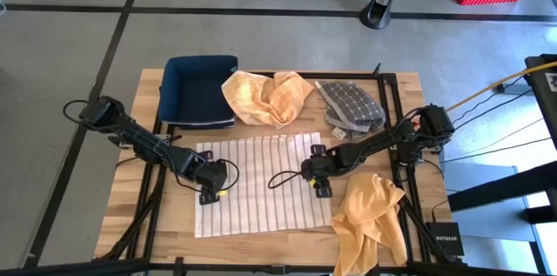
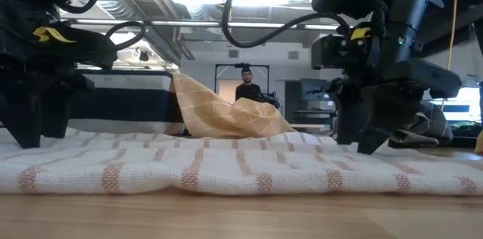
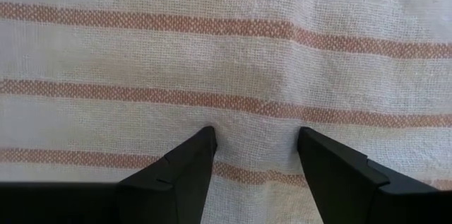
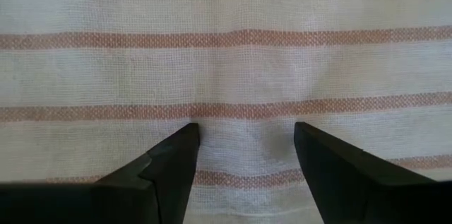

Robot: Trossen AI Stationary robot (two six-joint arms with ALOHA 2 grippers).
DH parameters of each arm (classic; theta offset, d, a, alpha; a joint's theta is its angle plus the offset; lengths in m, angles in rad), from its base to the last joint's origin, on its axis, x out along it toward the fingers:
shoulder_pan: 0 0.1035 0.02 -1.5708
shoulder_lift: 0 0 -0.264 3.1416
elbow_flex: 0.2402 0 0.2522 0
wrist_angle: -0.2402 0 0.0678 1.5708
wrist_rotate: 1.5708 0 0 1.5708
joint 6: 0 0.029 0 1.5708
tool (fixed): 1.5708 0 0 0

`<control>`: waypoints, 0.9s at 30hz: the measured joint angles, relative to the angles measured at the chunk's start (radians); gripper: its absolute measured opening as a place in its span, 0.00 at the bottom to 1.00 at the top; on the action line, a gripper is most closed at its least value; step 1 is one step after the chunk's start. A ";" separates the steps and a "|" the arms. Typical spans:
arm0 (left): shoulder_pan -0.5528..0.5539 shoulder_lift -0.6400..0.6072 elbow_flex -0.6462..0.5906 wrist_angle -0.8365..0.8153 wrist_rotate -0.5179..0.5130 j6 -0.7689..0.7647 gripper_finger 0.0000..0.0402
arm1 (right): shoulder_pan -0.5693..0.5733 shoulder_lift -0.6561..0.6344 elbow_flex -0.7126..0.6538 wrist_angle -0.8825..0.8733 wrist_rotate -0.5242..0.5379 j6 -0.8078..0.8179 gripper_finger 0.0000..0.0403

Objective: Fold towel
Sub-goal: Fold the white towel

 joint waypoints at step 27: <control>-0.040 0.001 0.000 -0.039 -0.010 -0.083 0.34 | 0.000 0.002 -0.002 -0.062 -0.003 0.036 0.31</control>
